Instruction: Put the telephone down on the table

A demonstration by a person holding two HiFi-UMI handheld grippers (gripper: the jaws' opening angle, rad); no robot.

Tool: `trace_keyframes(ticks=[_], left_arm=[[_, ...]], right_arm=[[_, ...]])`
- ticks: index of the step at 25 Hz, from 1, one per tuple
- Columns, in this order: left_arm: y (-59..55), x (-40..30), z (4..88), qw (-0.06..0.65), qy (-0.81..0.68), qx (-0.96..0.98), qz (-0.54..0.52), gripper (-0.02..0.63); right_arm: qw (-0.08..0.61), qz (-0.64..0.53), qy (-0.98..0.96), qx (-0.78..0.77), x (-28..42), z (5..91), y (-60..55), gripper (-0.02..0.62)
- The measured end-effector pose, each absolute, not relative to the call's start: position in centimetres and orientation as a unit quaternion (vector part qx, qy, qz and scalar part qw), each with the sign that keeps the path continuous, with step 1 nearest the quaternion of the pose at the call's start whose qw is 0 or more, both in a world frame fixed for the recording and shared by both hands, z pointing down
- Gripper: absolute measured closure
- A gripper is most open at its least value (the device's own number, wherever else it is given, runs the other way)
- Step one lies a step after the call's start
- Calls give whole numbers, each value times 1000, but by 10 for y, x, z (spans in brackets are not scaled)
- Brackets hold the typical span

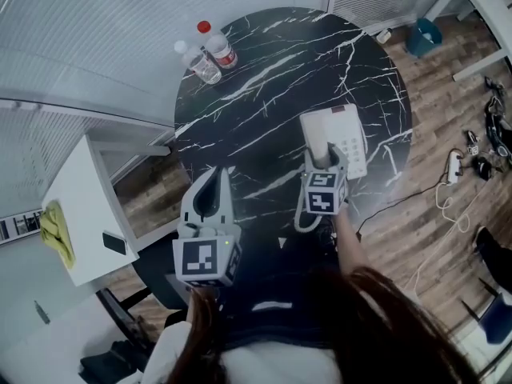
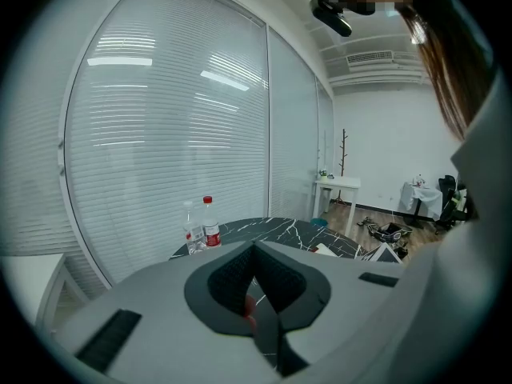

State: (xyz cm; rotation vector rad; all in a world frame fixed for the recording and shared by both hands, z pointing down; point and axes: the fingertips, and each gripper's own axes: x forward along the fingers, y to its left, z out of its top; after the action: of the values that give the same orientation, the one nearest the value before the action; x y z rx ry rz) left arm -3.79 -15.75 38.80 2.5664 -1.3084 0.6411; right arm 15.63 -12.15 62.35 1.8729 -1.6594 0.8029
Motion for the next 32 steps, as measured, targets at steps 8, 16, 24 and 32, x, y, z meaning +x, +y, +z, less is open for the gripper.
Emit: trace_keyframes(ticks=[8, 16, 24, 32], left_arm=[[-159, -44, 380, 87, -444, 867, 208, 606], [-157, -49, 375, 86, -442, 872, 191, 606], [-155, -52, 372, 92, -434, 877, 186, 606], [-161, -56, 367, 82, -430, 884, 165, 606]], right_arm=[[247, 305, -608, 690, 156, 620, -122, 373], [243, 302, -609, 692, 156, 612, -121, 374], [241, 291, -610, 696, 151, 601, -121, 374], [243, 287, -608, 700, 149, 592, -120, 374]])
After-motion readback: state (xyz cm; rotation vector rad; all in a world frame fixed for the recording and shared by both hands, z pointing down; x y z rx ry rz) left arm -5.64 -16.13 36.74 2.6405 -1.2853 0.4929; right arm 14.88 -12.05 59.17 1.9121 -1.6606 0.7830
